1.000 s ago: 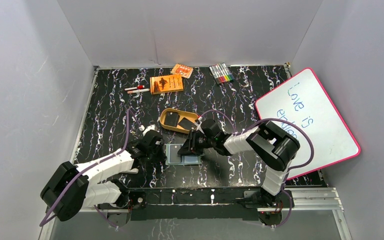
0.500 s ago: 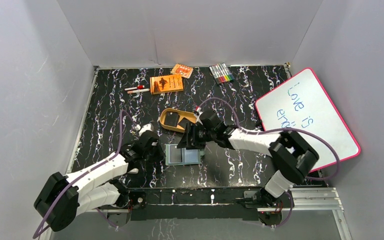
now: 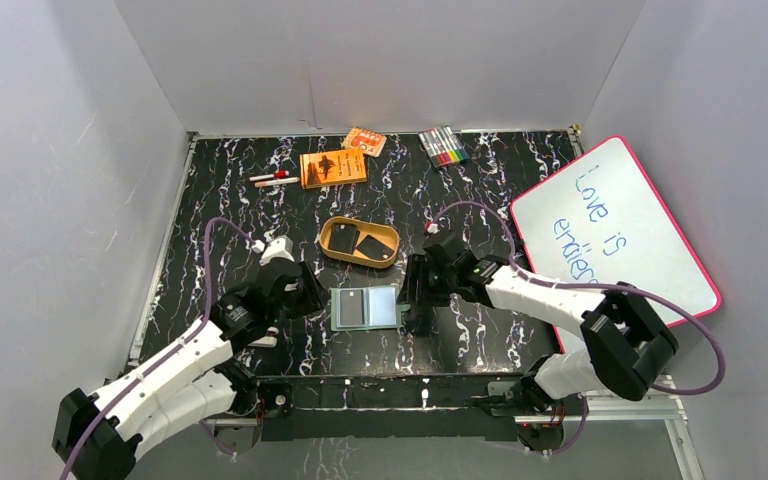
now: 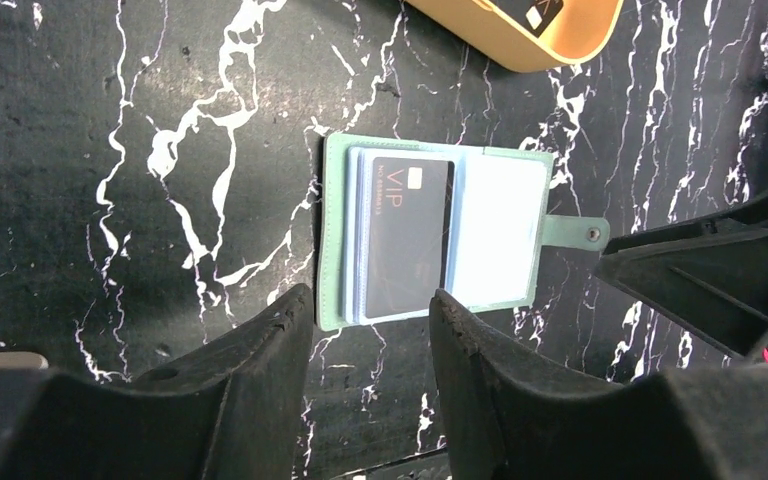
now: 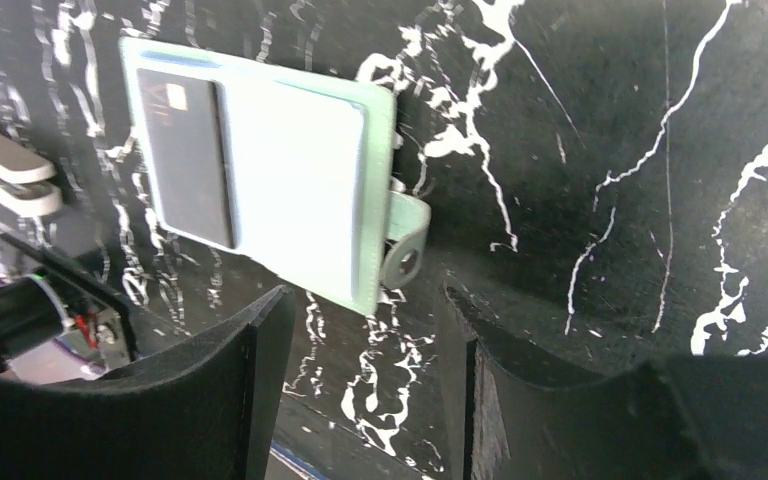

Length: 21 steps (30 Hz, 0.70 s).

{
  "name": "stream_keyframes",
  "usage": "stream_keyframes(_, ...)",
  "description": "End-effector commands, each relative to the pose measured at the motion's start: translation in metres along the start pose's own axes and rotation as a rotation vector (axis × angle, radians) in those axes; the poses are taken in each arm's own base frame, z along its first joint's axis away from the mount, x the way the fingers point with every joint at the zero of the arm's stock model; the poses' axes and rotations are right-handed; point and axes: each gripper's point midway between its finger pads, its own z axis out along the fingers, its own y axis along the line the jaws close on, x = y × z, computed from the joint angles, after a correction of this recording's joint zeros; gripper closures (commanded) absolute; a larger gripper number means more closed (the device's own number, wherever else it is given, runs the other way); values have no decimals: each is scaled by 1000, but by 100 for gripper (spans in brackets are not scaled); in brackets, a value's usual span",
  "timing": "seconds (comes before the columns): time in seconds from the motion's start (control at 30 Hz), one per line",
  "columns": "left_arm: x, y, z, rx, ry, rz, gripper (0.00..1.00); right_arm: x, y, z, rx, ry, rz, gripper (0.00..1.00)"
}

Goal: Put the credit cards into the card holder
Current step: Close the card holder at the center of the board.

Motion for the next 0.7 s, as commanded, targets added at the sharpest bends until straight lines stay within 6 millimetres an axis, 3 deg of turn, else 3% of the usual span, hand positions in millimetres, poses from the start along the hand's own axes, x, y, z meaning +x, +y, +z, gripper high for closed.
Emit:
stream_keyframes(0.0,-1,6,-9,-26,0,0,55,-1,-5,10,28,1,-2,39)
stream_keyframes(0.13,0,7,-13,-17,-3,-19,55,0,-10,20,52,13,3,44)
stream_keyframes(0.4,2,9,-18,-5,-8,-42,55,-3,-15,31,77,7,1,62)
stream_keyframes(0.67,3,9,-18,-3,-7,-45,54,-9,-13,30,72,-16,-31,86)
